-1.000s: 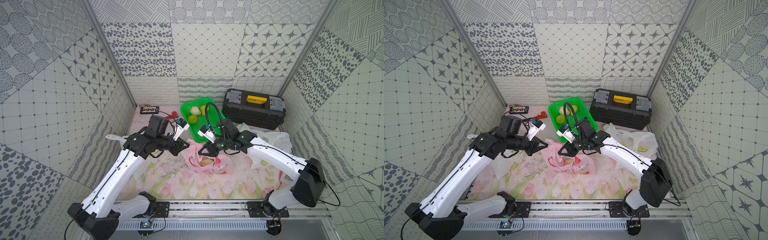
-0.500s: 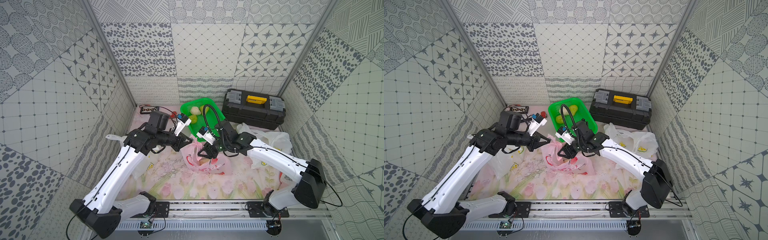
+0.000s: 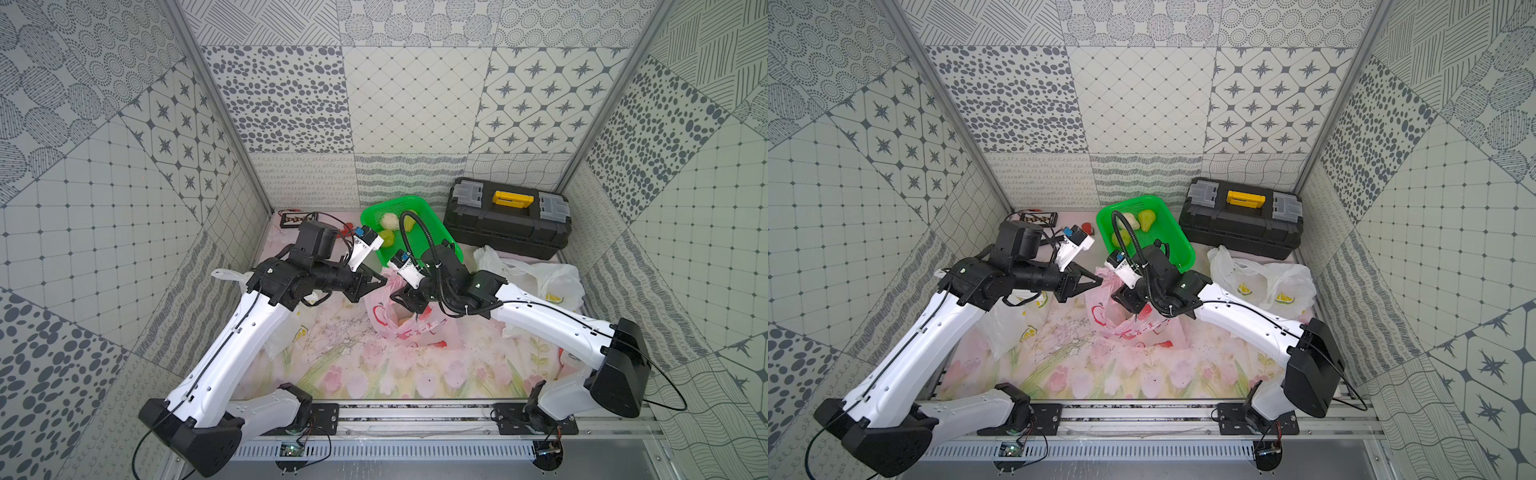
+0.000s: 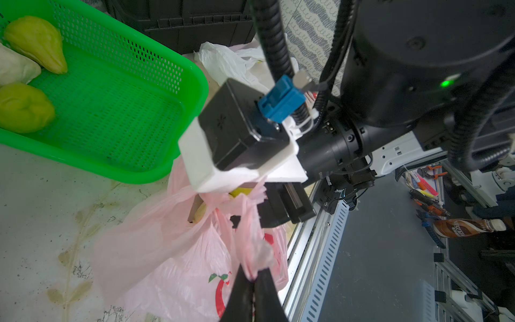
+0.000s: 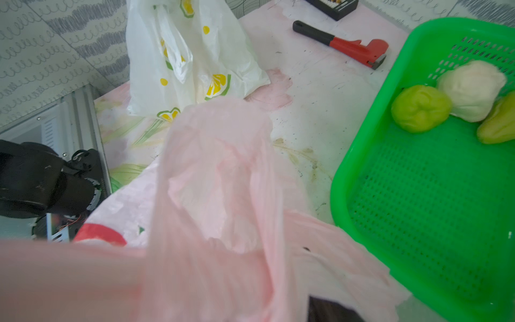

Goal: Place the pears into plastic bags & tie knots
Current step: Tie the plastic bag at the center of the board.

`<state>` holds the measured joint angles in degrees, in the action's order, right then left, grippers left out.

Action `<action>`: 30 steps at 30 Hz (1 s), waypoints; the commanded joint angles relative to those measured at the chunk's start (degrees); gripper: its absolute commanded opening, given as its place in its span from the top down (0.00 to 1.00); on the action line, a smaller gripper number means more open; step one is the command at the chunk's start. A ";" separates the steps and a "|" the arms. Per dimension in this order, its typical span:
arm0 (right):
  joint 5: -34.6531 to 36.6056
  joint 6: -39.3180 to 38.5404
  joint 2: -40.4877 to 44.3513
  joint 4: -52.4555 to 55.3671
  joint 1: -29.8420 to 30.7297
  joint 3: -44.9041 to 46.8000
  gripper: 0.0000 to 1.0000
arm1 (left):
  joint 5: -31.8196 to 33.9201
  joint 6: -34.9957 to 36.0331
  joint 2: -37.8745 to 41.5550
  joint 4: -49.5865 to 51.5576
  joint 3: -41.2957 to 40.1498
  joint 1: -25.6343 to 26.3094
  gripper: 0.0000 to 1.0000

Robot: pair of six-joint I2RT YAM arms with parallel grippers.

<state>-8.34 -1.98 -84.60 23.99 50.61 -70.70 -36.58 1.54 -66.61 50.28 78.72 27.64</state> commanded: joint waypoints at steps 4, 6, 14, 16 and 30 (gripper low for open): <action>8.28 -1.28 1.68 -5.50 -0.03 0.14 0.42 | -3.32 0.39 -0.19 -1.22 -0.06 -0.21 1.00; 9.52 -1.97 1.21 -5.37 0.02 -0.14 0.39 | -3.32 0.46 -0.21 -1.10 -0.13 -0.22 1.00; 10.97 -1.95 -0.65 -9.29 -0.07 1.24 0.62 | -5.83 0.61 0.06 -0.94 -0.32 -0.13 1.00; 11.52 -0.98 -0.66 -12.05 -0.16 2.48 0.69 | -7.08 1.20 0.37 -0.69 -0.70 -0.08 1.00; 14.94 4.26 -0.58 -51.13 -0.16 16.59 1.00 | -14.15 2.89 1.61 0.08 -3.68 0.83 1.00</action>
<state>4.29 0.64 -84.58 -13.15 50.76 -54.87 -43.33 2.42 -65.84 50.28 75.72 27.86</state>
